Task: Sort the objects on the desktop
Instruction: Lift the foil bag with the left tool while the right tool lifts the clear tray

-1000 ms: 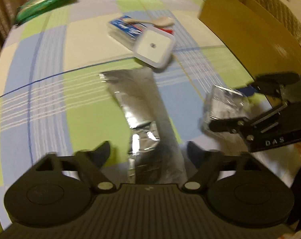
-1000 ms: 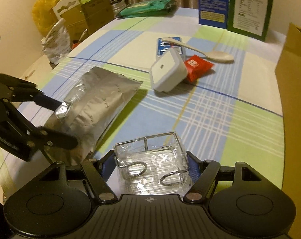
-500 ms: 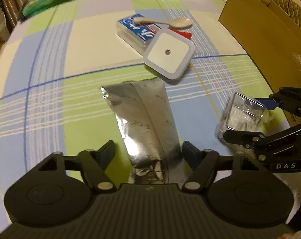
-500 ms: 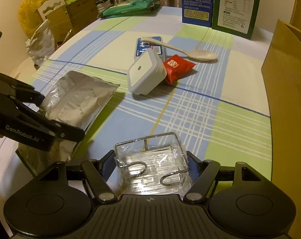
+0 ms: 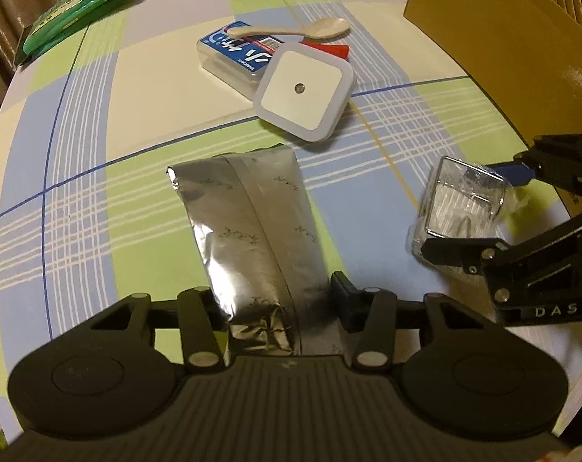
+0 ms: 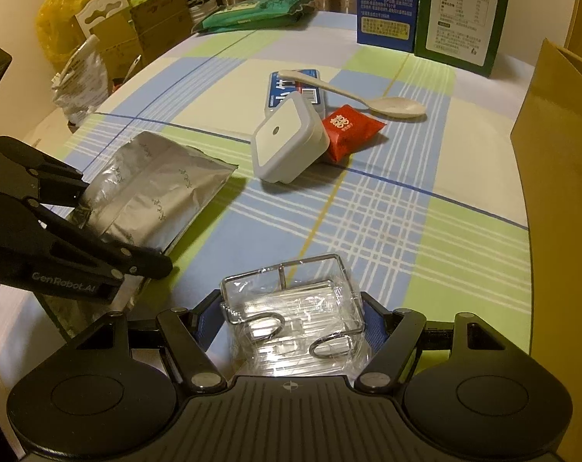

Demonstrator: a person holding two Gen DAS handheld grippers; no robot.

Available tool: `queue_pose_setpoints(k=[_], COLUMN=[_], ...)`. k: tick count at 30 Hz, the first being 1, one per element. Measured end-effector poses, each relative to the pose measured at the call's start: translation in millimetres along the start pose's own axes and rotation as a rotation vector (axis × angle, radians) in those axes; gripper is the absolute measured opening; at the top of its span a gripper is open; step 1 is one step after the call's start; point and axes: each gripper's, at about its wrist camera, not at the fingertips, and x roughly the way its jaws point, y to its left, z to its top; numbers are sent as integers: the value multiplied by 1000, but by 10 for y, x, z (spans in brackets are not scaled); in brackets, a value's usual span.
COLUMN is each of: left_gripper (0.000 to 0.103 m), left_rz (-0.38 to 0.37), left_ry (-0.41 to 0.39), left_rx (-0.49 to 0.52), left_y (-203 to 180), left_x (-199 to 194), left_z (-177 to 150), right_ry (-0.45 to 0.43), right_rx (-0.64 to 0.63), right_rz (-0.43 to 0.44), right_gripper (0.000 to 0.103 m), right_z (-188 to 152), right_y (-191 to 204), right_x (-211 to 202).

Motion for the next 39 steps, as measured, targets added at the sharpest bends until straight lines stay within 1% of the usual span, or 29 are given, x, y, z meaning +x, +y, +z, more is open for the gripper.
queue_pose_setpoints(k=[1,2,4,9,10,13,14,18,20,22,26,36,39], left_gripper=[41,37,34,34,35,41,44,49,47,40,32,31,31], left_rz=[-9,-23,-47,-36,-35,-30,-21,9,15,13,7,-24,-33], left_ry=[-1,-3,-13,-8,-6,-1,3,9,7,5,-8,-33,-39], left_rx=[-4,-13,-23,10,10,7,15,53,64,75,77,62,61], left_y=[10,21,25,-28,-22,-19,-32,-96,-118,-133,-137,-111,-115], left_x=[-16,-40,-90,-98,-98,-59,-40,2,7,-1,-56,-187,-204], left_z=[-8,-22,-32,-50,-48,-43,-44,-40,-40,-40,-42,-30,-17], right_ry=[0,0,0,-1,-1,-1,-1,0,0,0,-4,-46,-42], right_rx=[2,4,5,4,5,5,4,0,-1,-1,3,25,22], right_rz=[1,2,2,2,2,2,2,1,1,0,1,6,2], right_gripper=[69,69,69,69,69,69,69,69,69,69,69,69,69], right_z=[1,3,6,6,4,4,5,8,8,6,4,44,32], right_y=[-2,-4,-5,-3,-3,-3,-2,-6,-6,-5,-6,-29,-23], right_x=[-2,-4,-4,0,1,1,2,4,4,3,1,-62,-53])
